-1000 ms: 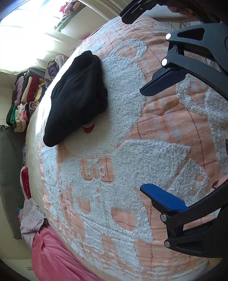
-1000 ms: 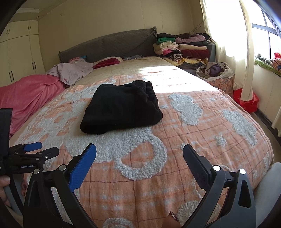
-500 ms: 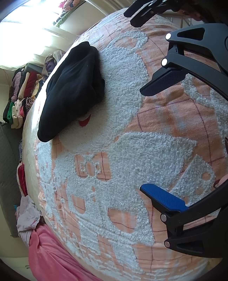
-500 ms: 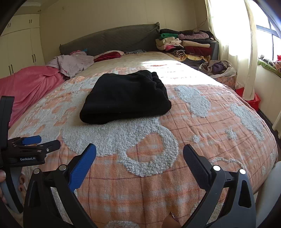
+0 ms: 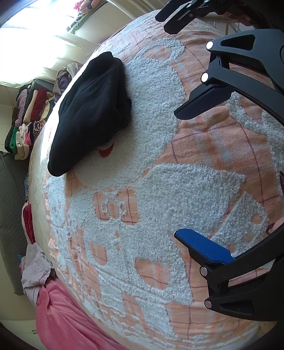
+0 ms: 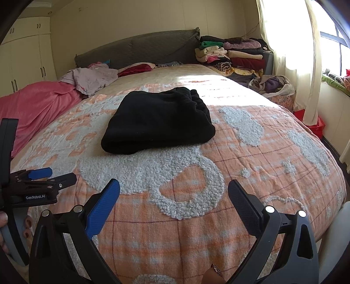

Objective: Fold small clothes

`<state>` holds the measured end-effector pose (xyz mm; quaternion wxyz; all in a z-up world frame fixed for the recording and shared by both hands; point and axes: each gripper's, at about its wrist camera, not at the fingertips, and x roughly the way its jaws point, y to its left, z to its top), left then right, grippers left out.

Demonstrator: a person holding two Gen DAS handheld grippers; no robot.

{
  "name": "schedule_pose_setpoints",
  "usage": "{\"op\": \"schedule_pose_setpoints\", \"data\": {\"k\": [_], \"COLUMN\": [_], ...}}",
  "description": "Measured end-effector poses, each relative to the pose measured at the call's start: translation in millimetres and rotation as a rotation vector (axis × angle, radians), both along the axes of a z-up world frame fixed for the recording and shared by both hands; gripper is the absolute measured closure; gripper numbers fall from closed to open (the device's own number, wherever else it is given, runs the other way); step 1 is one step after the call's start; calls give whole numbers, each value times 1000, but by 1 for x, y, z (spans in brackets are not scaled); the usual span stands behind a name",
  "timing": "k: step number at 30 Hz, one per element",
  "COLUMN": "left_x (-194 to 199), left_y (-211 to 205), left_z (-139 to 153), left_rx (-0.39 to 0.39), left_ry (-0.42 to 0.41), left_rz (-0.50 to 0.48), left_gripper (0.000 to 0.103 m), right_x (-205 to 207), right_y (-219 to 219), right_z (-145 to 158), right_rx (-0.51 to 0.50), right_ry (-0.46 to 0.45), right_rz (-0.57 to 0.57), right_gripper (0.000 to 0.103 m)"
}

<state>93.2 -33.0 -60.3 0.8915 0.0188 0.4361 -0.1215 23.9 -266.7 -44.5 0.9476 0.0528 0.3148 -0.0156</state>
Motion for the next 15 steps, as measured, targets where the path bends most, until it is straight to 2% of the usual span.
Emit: {"op": "schedule_pose_setpoints", "data": {"k": [15], "left_x": [0], "left_y": [0], "left_z": [1], "left_rx": [4], "left_ry": [-4], "left_rz": [2], "left_gripper": [9], "right_x": [-2], "right_y": [-2], "right_z": [0], "right_rx": [-1], "right_ry": [-1], "right_rz": [-1], "right_gripper": [5]}}
